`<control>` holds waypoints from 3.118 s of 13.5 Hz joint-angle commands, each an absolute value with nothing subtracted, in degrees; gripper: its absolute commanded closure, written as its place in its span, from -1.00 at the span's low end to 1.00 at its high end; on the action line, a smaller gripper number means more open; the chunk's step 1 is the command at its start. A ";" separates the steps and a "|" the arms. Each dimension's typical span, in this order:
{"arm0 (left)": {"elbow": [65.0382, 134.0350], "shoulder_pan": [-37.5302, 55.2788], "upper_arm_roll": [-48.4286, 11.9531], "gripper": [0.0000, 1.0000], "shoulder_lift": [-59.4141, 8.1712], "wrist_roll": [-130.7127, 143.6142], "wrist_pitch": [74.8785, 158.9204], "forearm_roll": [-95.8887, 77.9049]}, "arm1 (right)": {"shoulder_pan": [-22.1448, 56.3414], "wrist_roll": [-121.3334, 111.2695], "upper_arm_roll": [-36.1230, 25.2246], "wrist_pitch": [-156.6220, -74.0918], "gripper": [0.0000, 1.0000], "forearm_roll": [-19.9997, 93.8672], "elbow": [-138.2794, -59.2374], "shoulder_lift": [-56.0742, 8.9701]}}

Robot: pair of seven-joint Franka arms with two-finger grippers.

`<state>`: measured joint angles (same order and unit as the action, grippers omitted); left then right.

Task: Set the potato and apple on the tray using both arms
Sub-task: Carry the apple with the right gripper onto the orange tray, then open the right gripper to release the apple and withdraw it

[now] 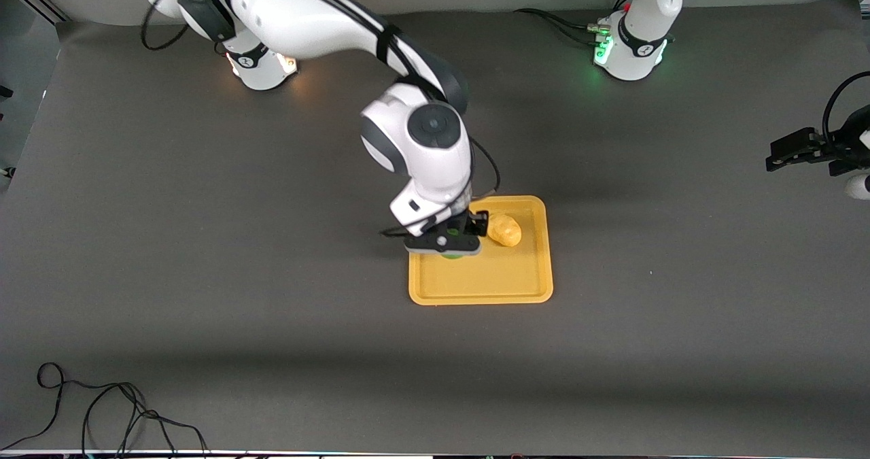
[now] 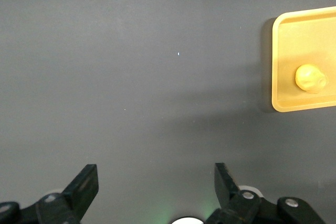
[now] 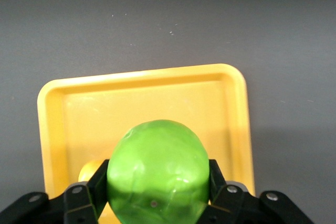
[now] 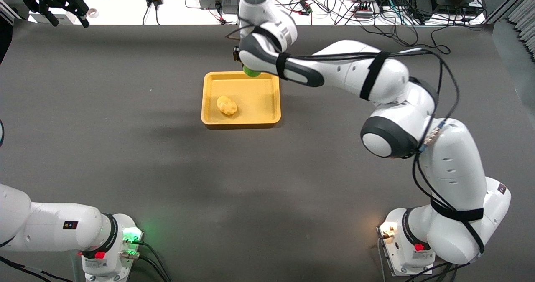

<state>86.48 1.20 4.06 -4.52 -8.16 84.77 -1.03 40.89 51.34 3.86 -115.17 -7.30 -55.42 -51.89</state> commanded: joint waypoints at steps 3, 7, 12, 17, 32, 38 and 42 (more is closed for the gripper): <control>86.13 1.41 3.96 -0.97 -4.48 -7.29 84.81 -0.79 | 42.10 51.77 3.52 -121.19 0.74 -8.17 -51.24 -60.37; 86.22 1.76 3.78 -0.96 -4.48 -7.29 84.73 -0.70 | 42.28 51.59 3.25 -124.01 0.74 -10.18 -51.50 -63.36; 86.48 1.76 3.78 -0.96 -4.57 -7.29 85.25 -0.62 | 41.75 51.50 3.08 -126.74 0.74 -11.87 -51.50 -65.04; 86.40 1.84 3.69 -0.96 -4.40 -7.29 85.17 -0.62 | 41.92 52.03 3.43 -127.79 0.74 -11.69 -51.59 -65.48; 86.48 1.58 3.69 -0.97 -4.48 -7.38 84.81 -0.62 | 40.79 50.81 2.81 -103.40 -1.00 -11.43 -52.03 -48.45; 86.40 1.58 3.69 -0.96 -4.48 -7.56 84.99 -0.62 | 33.77 33.95 2.81 -86.67 -1.00 -11.08 -56.31 -32.46; 86.05 1.67 3.69 -0.96 -4.48 -7.56 85.08 -0.62 | 25.87 23.06 2.73 -86.92 -1.00 -8.90 -72.03 -17.09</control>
<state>86.51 1.34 3.61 -4.70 -8.15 85.03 -0.93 29.61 27.82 2.41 -85.29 -10.37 -59.14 -27.15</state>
